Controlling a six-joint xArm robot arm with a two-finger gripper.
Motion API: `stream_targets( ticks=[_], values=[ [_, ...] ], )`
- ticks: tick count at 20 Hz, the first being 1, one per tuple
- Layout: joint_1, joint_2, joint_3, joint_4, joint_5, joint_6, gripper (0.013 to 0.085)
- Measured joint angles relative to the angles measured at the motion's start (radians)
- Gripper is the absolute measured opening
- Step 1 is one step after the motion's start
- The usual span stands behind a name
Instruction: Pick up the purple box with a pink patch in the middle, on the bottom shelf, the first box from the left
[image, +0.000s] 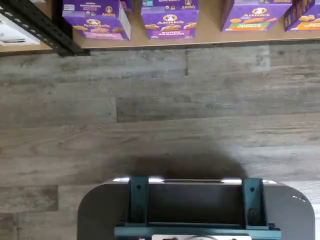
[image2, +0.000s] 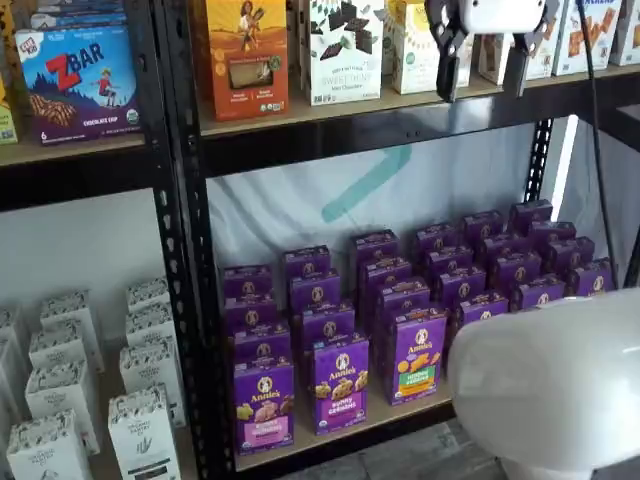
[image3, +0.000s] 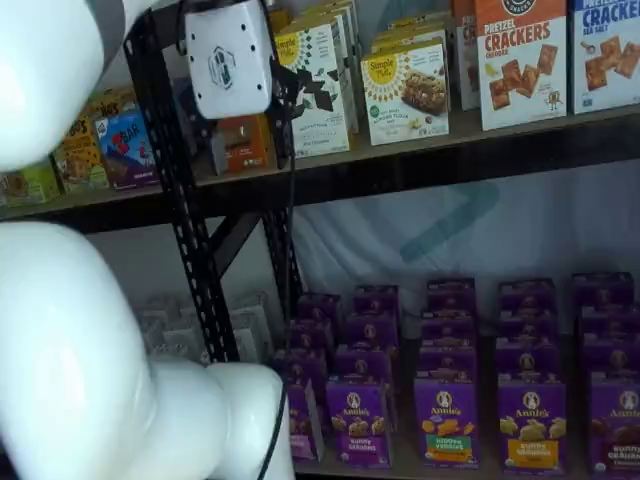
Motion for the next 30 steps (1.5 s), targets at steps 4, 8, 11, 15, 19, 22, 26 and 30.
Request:
stream_targets(
  ticks=[4, 8, 11, 15, 19, 22, 26, 30],
  values=[
    [0.020, -0.005, 0.045, -0.017, -0.038, 0.013, 0.0850],
    [0.019, -0.014, 0.108, -0.015, -0.098, 0.012, 0.0850],
    [0.014, -0.018, 0.150, -0.008, -0.138, 0.006, 0.0850],
    [0.010, -0.019, 0.213, 0.004, -0.194, 0.002, 0.0850],
    [0.032, -0.024, 0.284, -0.011, -0.267, 0.018, 0.0850],
    [0.043, -0.023, 0.328, -0.011, -0.311, 0.027, 0.0850],
    [0.065, -0.019, 0.393, -0.012, -0.386, 0.046, 0.0850],
    [0.091, -0.010, 0.461, -0.028, -0.472, 0.070, 0.0850]
  ],
)
